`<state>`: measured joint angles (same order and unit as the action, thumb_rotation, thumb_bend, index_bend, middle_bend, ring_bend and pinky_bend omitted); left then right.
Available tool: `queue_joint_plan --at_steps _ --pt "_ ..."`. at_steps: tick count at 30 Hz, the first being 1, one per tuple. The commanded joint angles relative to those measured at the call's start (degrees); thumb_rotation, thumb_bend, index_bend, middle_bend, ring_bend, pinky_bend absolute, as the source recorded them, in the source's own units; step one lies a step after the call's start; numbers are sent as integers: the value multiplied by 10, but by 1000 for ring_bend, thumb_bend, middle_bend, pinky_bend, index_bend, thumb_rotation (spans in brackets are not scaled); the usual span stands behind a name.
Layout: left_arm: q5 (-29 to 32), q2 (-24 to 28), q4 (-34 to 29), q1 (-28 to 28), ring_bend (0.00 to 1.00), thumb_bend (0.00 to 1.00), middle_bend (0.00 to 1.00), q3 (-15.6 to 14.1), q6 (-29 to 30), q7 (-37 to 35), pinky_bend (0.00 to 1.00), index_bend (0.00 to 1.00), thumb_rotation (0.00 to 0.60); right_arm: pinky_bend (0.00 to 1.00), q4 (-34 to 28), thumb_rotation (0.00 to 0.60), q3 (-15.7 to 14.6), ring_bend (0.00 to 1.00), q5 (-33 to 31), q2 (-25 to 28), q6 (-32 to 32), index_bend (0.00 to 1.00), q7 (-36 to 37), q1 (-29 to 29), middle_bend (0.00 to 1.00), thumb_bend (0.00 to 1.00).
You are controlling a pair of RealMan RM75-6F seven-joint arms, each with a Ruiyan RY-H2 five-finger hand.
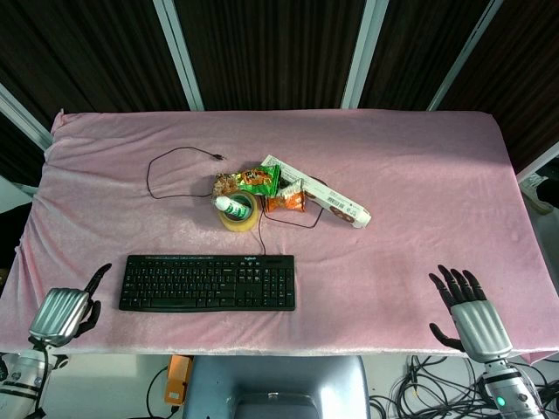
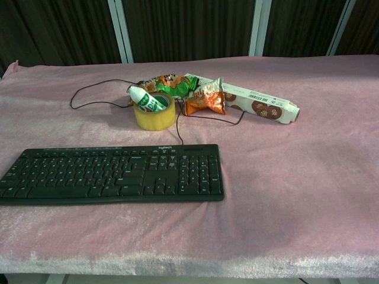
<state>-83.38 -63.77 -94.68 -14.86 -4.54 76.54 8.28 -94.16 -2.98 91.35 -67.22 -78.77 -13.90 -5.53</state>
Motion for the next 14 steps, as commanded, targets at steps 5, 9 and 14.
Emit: queue_joint_plan --at_steps 5,9,14 --pt "-175 -25 80 139 0 401 0 -28 269 -93 0 0 530 0 1 600 1 0 -1 0 -5 0 0 2 0 406" --pt "-168 -25 83 134 0 397 0 -32 231 -89 0 0 532 0 2 600 -3 0 9 -1 -9 0 -3 4 0 406" --pt "-162 -17 72 129 0 397 0 -30 205 -89 0 0 527 0 3 600 -3 0 7 -3 -7 0 -3 3 0 406"
